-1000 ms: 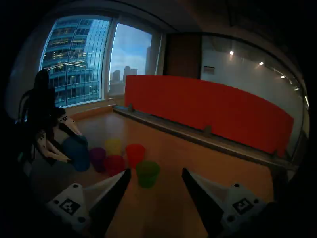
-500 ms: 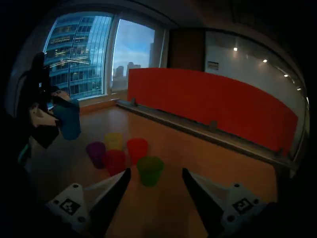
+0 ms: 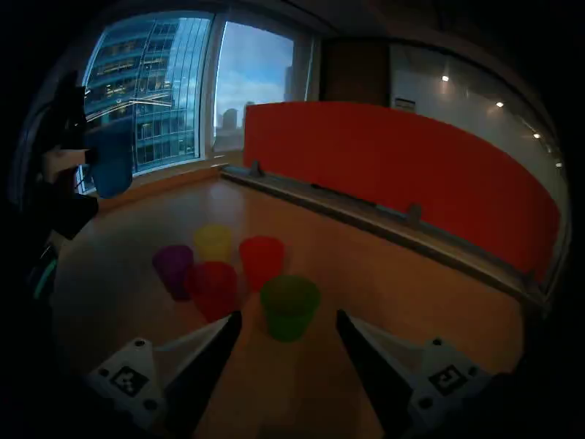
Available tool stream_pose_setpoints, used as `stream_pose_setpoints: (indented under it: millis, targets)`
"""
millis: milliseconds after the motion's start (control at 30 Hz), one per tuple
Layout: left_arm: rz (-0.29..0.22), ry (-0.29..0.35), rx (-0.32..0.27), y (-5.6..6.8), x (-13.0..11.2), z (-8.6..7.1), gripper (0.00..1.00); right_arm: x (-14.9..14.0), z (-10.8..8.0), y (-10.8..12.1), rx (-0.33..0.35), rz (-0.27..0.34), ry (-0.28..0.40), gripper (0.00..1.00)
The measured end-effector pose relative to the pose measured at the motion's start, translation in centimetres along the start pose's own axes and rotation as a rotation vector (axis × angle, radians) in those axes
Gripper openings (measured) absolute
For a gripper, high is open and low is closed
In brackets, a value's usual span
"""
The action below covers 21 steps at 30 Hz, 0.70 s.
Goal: Pour water
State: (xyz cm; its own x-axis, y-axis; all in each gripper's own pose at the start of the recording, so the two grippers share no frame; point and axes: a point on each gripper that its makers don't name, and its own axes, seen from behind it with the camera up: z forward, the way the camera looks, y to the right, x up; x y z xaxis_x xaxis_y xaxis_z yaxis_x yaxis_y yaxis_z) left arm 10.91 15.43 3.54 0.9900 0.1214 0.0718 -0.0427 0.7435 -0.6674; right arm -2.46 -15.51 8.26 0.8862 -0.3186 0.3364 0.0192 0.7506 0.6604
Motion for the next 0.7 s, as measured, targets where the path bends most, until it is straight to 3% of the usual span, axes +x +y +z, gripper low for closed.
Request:
stream_pose_setpoints:
  millis: [700]
  targets:
    - [-0.007,0.045,0.085,-3.0,2.1,-2.8,0.85,-3.5,5.9,0.5,0.01,0.004,-0.129,1.0]
